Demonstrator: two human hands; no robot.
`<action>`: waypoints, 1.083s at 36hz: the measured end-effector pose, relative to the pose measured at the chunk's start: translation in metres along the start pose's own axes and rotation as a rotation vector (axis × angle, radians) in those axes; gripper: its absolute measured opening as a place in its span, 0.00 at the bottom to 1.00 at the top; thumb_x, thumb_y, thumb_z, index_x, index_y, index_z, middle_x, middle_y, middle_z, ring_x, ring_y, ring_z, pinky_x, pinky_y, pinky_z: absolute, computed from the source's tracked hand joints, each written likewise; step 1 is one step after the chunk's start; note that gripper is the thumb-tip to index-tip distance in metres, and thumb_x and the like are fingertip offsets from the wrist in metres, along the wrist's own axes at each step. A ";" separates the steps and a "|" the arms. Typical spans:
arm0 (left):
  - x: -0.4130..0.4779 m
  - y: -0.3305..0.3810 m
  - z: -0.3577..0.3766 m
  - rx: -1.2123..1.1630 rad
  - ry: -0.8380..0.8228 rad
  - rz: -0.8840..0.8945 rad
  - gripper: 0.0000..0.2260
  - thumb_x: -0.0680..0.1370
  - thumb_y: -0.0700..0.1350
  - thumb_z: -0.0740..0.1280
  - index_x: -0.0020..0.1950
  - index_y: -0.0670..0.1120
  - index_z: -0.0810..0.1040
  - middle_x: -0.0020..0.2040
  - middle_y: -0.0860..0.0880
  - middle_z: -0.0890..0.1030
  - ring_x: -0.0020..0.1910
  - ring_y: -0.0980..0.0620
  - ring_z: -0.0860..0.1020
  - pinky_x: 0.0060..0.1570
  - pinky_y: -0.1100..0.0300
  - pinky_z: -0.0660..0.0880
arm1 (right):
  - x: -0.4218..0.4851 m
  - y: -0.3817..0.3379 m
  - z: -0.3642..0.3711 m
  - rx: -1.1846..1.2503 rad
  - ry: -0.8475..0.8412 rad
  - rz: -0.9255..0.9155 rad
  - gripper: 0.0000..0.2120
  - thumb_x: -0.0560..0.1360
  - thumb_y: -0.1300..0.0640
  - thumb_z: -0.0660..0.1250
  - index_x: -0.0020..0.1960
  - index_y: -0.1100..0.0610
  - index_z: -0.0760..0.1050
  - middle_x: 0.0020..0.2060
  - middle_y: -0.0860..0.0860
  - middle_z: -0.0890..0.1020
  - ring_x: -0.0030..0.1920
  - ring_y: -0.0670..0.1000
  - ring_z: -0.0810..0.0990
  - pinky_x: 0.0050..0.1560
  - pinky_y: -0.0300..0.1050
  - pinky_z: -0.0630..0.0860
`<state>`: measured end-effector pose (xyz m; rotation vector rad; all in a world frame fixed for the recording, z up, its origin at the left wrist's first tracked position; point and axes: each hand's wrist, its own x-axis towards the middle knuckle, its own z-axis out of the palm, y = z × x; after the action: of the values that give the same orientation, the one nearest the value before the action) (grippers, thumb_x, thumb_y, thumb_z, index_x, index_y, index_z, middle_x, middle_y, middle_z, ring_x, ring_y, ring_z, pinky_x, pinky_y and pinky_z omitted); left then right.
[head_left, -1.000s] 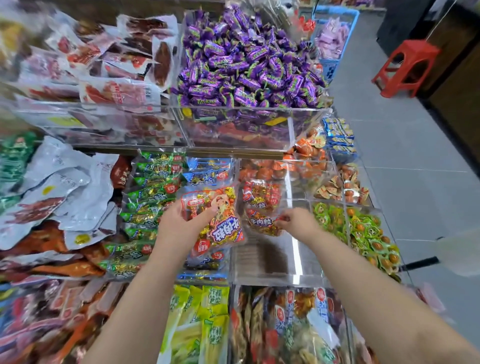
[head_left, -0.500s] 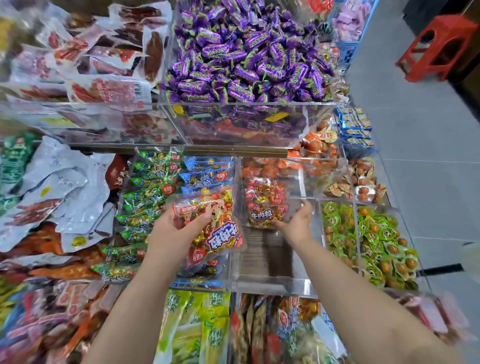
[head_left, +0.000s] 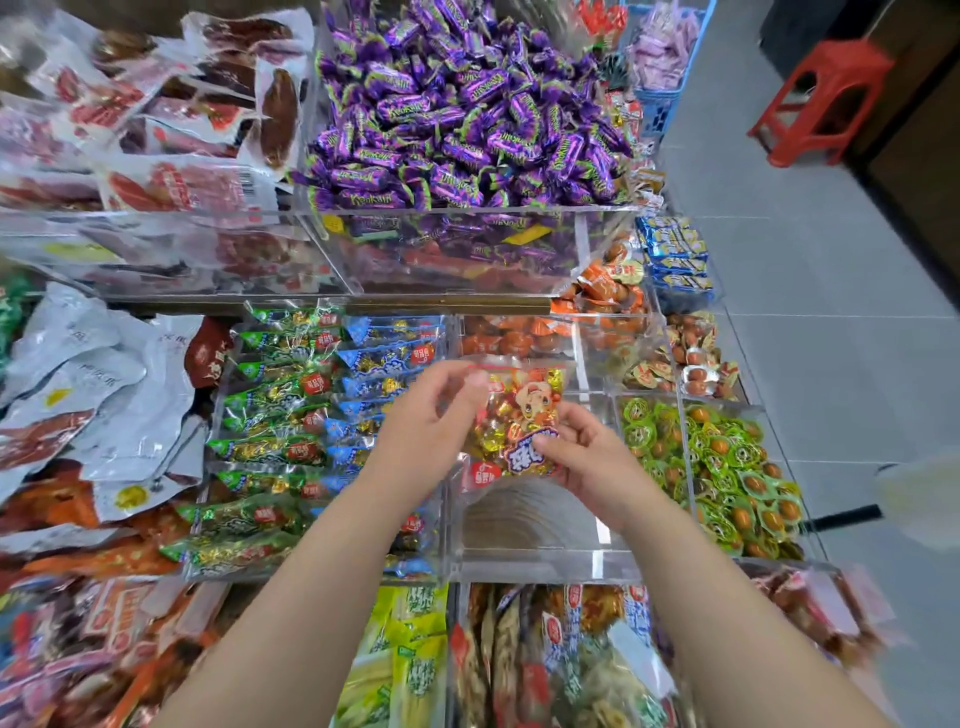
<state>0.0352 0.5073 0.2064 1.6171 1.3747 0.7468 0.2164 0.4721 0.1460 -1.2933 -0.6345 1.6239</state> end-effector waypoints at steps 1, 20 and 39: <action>0.004 -0.006 -0.001 0.112 0.056 0.050 0.15 0.79 0.61 0.57 0.59 0.57 0.75 0.57 0.57 0.79 0.58 0.58 0.75 0.56 0.61 0.71 | -0.001 -0.001 -0.005 0.036 0.023 -0.008 0.21 0.70 0.66 0.69 0.61 0.58 0.70 0.46 0.47 0.81 0.44 0.46 0.81 0.41 0.43 0.79; 0.035 -0.070 0.011 1.070 0.018 -0.084 0.45 0.74 0.69 0.53 0.78 0.44 0.38 0.78 0.37 0.39 0.77 0.38 0.38 0.72 0.39 0.37 | 0.001 -0.013 -0.036 -0.847 0.292 -0.224 0.10 0.71 0.58 0.73 0.40 0.45 0.76 0.35 0.43 0.81 0.36 0.41 0.78 0.36 0.31 0.72; 0.034 -0.070 0.014 1.077 0.032 -0.073 0.43 0.75 0.69 0.51 0.78 0.44 0.38 0.78 0.36 0.39 0.77 0.37 0.38 0.71 0.39 0.35 | 0.049 0.038 -0.052 -1.759 0.113 -0.100 0.20 0.72 0.52 0.67 0.63 0.50 0.70 0.56 0.50 0.79 0.52 0.54 0.79 0.44 0.43 0.74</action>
<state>0.0225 0.5387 0.1344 2.3097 2.0099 -0.0949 0.2516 0.4912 0.0759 -2.3482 -2.2120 0.5739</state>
